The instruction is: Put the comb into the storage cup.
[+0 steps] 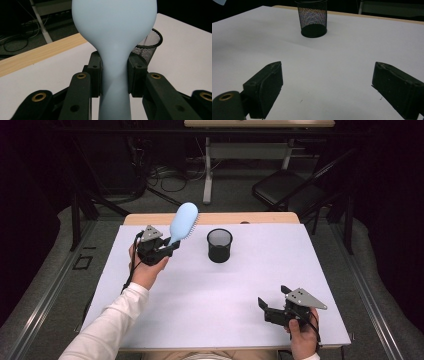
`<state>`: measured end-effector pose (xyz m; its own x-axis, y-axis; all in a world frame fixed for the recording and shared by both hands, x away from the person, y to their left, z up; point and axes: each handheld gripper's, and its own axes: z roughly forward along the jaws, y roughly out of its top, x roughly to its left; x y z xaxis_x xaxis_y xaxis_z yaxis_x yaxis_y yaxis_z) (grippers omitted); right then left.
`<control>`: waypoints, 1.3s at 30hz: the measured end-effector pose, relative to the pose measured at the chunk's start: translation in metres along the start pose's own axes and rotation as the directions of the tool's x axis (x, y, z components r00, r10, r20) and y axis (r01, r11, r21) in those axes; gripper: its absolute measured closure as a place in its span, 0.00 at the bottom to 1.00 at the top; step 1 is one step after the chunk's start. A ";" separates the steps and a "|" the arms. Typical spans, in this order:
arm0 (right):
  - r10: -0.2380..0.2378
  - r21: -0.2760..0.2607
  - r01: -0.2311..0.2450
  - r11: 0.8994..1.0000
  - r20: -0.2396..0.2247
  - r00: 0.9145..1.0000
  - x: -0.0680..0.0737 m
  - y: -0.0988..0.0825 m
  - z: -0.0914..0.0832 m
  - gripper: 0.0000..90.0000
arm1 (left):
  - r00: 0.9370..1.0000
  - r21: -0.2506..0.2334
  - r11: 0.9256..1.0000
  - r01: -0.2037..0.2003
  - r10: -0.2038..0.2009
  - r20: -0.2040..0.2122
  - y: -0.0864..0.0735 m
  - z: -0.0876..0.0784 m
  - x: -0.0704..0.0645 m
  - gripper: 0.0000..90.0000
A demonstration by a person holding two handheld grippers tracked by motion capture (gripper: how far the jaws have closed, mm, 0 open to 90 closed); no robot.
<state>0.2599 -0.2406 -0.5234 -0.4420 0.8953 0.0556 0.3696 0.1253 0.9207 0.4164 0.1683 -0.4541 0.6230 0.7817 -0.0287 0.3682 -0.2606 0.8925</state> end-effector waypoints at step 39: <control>0.007 0.023 -0.007 1.000 0.008 1.000 0.000 -0.002 0.006 0.10 | 0.995 -0.145 0.989 -0.003 0.018 0.101 0.005 0.015 -0.049 0.77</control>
<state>0.2637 -0.2389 -0.5278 -0.4328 0.8996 0.0584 0.3916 0.1292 0.9110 0.3986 0.1201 -0.4552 0.6958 0.7159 -0.0581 0.2624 -0.1782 0.9484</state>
